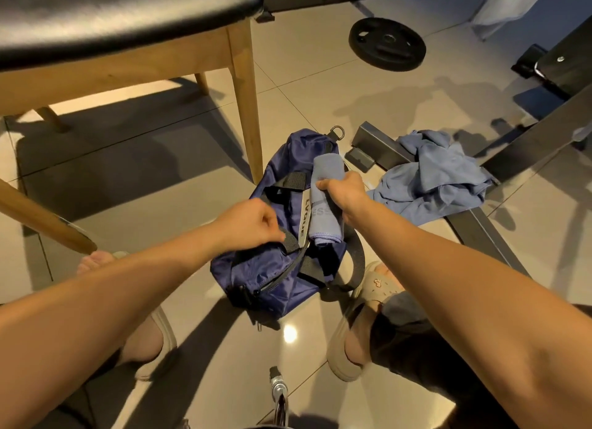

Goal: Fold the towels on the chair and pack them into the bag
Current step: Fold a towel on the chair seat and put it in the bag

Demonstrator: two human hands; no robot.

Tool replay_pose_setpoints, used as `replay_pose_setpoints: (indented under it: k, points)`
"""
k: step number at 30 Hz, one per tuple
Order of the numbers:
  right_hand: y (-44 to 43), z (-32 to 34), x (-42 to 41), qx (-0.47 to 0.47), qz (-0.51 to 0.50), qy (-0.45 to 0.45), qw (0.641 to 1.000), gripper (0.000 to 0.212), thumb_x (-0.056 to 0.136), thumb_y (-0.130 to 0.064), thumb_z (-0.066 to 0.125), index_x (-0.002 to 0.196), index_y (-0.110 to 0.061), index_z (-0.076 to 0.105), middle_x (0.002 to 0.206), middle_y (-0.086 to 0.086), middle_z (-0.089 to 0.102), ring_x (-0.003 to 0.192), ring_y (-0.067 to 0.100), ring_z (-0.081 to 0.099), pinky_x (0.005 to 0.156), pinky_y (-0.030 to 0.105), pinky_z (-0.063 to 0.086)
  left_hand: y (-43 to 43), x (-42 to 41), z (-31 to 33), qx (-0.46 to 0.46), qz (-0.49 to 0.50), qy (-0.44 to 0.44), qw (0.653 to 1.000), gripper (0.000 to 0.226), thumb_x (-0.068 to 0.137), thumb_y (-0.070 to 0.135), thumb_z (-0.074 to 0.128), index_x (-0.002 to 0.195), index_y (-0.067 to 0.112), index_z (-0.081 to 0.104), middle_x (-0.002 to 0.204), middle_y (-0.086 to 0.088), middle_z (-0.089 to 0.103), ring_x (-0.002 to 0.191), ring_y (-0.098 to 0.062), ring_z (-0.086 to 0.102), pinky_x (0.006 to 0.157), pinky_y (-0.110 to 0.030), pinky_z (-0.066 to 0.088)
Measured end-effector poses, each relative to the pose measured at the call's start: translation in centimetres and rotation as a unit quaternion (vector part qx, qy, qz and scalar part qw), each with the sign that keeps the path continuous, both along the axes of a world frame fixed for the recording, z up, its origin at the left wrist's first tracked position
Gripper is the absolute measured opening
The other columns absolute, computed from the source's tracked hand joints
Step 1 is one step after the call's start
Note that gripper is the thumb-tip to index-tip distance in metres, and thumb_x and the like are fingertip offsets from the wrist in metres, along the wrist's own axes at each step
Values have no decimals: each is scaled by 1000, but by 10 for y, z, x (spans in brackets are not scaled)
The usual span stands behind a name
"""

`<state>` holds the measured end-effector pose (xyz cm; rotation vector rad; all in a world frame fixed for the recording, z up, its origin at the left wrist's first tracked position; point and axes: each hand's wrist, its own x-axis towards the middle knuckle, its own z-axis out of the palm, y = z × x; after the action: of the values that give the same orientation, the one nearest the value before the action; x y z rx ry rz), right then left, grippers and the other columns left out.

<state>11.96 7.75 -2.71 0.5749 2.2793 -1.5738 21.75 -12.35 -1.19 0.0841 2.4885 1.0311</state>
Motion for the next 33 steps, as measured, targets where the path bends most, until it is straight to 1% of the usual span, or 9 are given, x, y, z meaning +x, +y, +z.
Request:
replay_pose_setpoints:
  k: [2, 6, 9, 12, 17, 21, 25, 28, 33]
  points:
    - [2, 0, 3, -4, 8, 3, 1000, 44, 82, -16, 79, 117, -1, 57, 111, 19, 66, 95, 34, 66, 72, 40, 55, 19, -12, -11, -1, 51, 19, 999, 24, 82, 37, 84, 74, 16, 73, 68, 7, 68, 67, -12, 63, 68, -33, 51]
    - [11, 0, 7, -49, -8, -24, 998, 21, 88, -13, 74, 96, -11, 54, 103, 15, 65, 93, 32, 65, 71, 39, 53, 48, -27, -39, -9, 51, -37, 998, 35, 82, 41, 79, 82, 6, 75, 80, -8, 74, 75, -23, 68, 71, -42, 54]
    - [23, -7, 9, -76, -9, -53, 996, 31, 90, -13, 72, 115, -6, 55, 109, 17, 66, 95, 32, 66, 71, 39, 54, 59, -38, -54, 65, 128, -46, 989, 37, 81, 34, 79, 85, -2, 75, 87, -18, 74, 78, -33, 69, 80, -49, 57]
    - [38, -8, 7, -147, -16, -92, 985, 35, 91, -11, 69, 123, -4, 57, 104, 15, 68, 88, 28, 68, 70, 39, 57, 65, -41, -60, 88, 148, -39, 984, 34, 80, 34, 84, 79, 0, 77, 79, -14, 75, 77, -30, 70, 77, -47, 57]
    - [49, -9, 11, -239, -20, -133, 962, 22, 94, -7, 60, 116, -7, 60, 97, 13, 67, 86, 26, 68, 72, 41, 59, 72, -50, -59, 97, 191, -42, 976, 41, 75, 40, 88, 74, 2, 74, 78, -10, 75, 75, -22, 69, 75, -39, 55]
    - [52, -8, 11, -312, -26, -151, 938, 33, 96, -8, 54, 129, -4, 53, 103, 16, 62, 87, 29, 66, 79, 45, 60, 76, -57, -57, 108, 212, -42, 970, 40, 75, 38, 88, 74, 1, 73, 75, -11, 74, 70, -23, 69, 75, -40, 57]
    - [55, -5, 11, -372, -28, -169, 912, 25, 98, -6, 48, 121, 0, 53, 94, 18, 67, 87, 33, 68, 81, 46, 62, 76, -62, -58, 140, 220, -65, 963, 30, 79, 31, 88, 75, 3, 79, 67, -8, 73, 61, -18, 68, 67, -31, 56]
    - [57, -9, 12, -354, -10, -182, 917, 35, 95, -8, 51, 130, 0, 52, 102, 20, 68, 92, 33, 70, 85, 47, 60, 73, -63, -58, 154, 227, -77, 959, 20, 82, 21, 86, 77, 3, 80, 64, -10, 72, 58, -13, 63, 67, -30, 54]
    - [55, -10, 7, -248, 34, -147, 957, 24, 90, -8, 61, 114, -8, 63, 98, 13, 68, 87, 27, 67, 76, 40, 57, 63, -64, -51, 165, 246, -94, 950, 10, 84, 10, 83, 79, 3, 78, 66, -10, 70, 60, -18, 65, 62, -27, 60]
